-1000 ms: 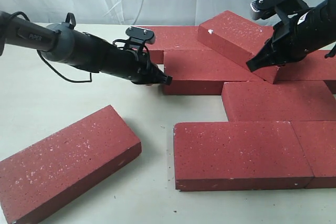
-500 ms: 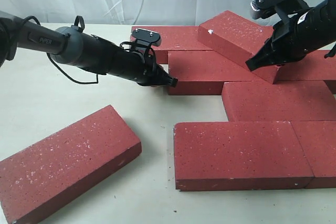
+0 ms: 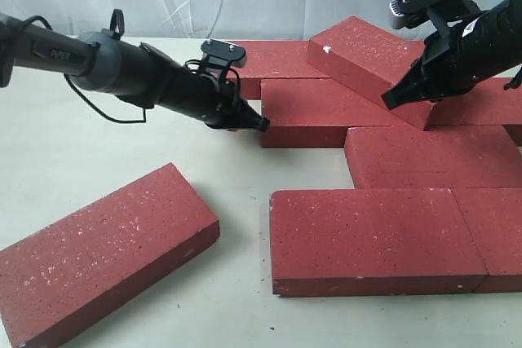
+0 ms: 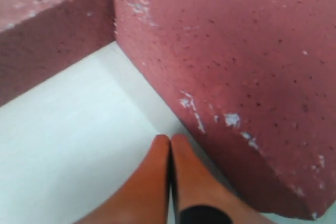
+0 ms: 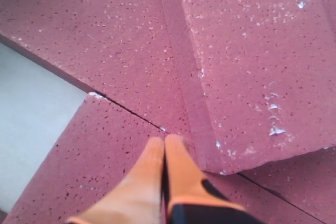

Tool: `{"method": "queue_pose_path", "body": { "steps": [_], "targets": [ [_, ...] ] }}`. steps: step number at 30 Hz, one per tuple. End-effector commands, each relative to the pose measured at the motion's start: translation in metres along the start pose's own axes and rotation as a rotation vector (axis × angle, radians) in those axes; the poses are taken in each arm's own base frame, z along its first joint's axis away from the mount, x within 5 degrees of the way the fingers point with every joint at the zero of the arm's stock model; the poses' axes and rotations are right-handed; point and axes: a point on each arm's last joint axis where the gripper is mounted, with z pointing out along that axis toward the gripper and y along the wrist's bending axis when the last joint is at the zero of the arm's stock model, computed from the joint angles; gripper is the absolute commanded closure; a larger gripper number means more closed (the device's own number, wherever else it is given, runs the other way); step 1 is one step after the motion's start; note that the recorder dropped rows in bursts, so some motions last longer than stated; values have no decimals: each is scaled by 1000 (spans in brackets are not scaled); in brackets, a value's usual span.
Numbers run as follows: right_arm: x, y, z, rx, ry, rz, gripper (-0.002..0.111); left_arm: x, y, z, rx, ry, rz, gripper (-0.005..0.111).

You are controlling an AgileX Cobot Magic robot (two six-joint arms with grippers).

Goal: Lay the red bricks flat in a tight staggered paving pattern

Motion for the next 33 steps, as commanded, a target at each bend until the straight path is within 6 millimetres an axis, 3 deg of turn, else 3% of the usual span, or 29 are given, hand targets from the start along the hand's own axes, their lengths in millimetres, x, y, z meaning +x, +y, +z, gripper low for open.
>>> {"method": "queue_pose_path", "body": {
  "steps": [1, 4, 11, 22, 28, 33],
  "targets": [
    [1, -2, -2, 8, -10, 6, 109, -12, 6, -22, 7, 6, -46, 107],
    [1, -2, -2, 8, -10, 6, 109, -10, 3, -21, 30, 29, -43, 107],
    [0, -1, -2, -4, -24, 40, 109, 1, -10, 5, -10, 32, -56, 107],
    [-1, 0, -2, -9, -28, 51, 109, -8, -41, 13, 27, 5, -21, 107],
    [-1, 0, -2, -12, -29, 57, 109, -7, -40, 13, 29, 17, 5, 107],
    [-1, 0, -2, -11, -31, 58, 109, -9, -17, 6, -19, 25, -19, 107]
  ]
}}
